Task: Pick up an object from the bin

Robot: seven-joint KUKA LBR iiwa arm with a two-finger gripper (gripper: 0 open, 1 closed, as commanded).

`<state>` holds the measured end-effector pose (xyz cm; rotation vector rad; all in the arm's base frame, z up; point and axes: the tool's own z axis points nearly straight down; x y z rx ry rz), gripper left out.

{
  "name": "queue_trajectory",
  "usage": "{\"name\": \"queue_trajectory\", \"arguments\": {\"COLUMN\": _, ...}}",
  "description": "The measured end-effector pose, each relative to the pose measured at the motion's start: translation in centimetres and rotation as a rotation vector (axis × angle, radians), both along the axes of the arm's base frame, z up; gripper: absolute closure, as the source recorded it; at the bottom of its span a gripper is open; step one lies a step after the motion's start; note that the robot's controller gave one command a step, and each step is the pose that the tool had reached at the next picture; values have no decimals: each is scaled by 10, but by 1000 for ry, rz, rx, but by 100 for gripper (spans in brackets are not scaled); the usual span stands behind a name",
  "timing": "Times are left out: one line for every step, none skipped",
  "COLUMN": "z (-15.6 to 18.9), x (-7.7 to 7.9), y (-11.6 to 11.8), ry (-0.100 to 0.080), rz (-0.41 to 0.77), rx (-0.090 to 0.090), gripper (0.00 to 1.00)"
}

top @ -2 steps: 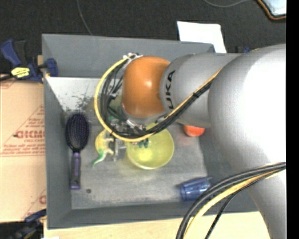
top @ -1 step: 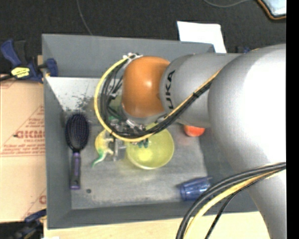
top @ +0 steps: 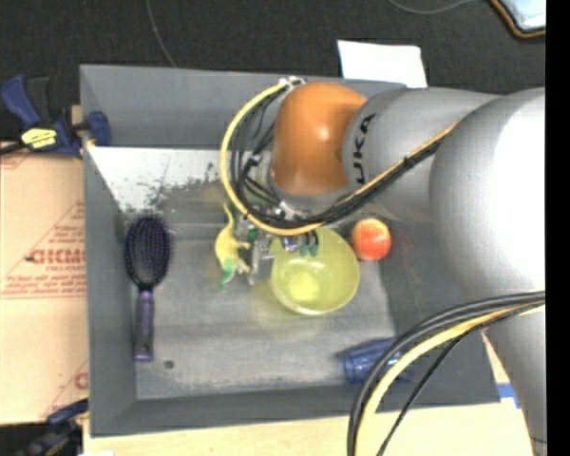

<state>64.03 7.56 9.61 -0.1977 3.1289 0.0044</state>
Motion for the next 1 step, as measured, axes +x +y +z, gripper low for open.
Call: {"name": "queue_trajectory", "arguments": {"z": -2, "x": -13, "y": -6, "ry": -7, "rz": -8, "rx": 4, "gripper": 100}}
